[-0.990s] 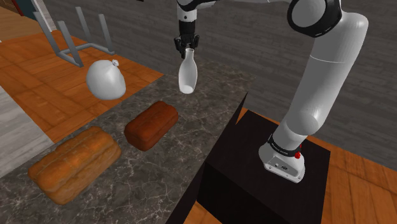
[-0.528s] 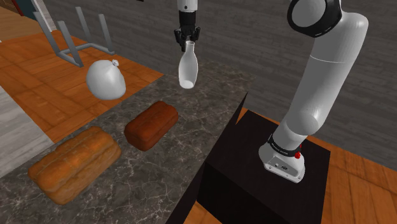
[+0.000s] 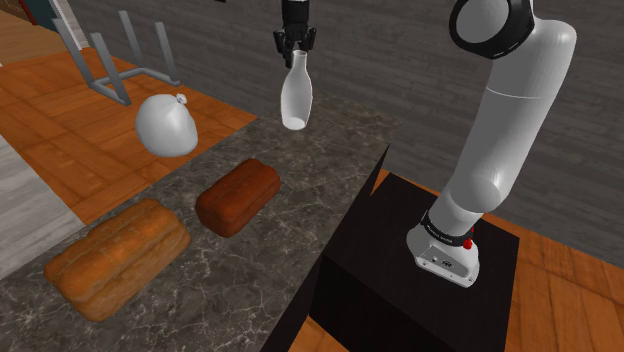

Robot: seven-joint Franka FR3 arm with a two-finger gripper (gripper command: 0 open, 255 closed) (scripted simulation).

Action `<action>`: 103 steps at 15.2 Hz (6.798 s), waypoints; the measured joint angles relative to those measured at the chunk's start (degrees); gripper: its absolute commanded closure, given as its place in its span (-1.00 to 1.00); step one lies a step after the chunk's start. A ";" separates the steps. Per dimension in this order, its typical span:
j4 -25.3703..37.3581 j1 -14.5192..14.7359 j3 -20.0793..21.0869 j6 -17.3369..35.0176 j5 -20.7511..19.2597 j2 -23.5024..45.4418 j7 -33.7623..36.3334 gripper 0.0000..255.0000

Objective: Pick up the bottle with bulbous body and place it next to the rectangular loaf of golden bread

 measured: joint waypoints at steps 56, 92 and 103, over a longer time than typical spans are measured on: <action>30.97 38.66 21.32 -15.49 -7.35 15.07 55.84 1.00; -8.69 33.68 21.20 16.65 -4.46 7.43 55.12 1.00; -10.87 33.66 21.06 19.44 -4.74 8.04 55.15 -1.00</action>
